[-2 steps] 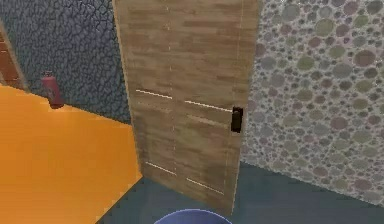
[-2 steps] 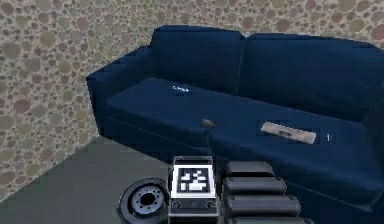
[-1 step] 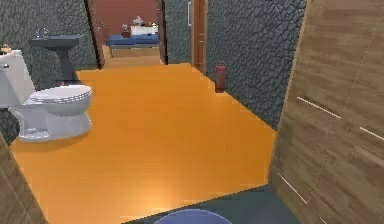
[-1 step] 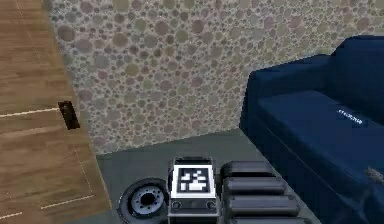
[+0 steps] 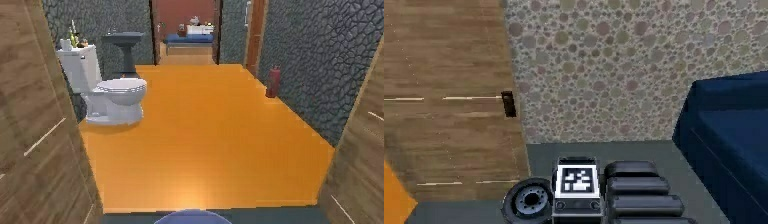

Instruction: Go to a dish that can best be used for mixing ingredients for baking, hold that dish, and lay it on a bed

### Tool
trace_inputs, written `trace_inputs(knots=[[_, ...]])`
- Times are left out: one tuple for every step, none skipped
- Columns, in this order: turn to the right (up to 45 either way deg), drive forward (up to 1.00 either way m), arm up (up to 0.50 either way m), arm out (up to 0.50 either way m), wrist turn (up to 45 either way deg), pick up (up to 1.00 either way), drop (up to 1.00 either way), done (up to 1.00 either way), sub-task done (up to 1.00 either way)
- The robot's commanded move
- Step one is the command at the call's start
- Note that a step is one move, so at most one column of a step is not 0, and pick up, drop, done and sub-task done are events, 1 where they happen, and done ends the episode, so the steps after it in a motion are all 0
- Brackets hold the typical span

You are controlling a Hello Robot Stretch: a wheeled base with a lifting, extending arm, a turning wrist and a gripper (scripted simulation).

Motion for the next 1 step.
trace_inputs(knots=[[0.0,1.0,0.0,0.0,0.0,0.0,0.0,0.0,0.0]])
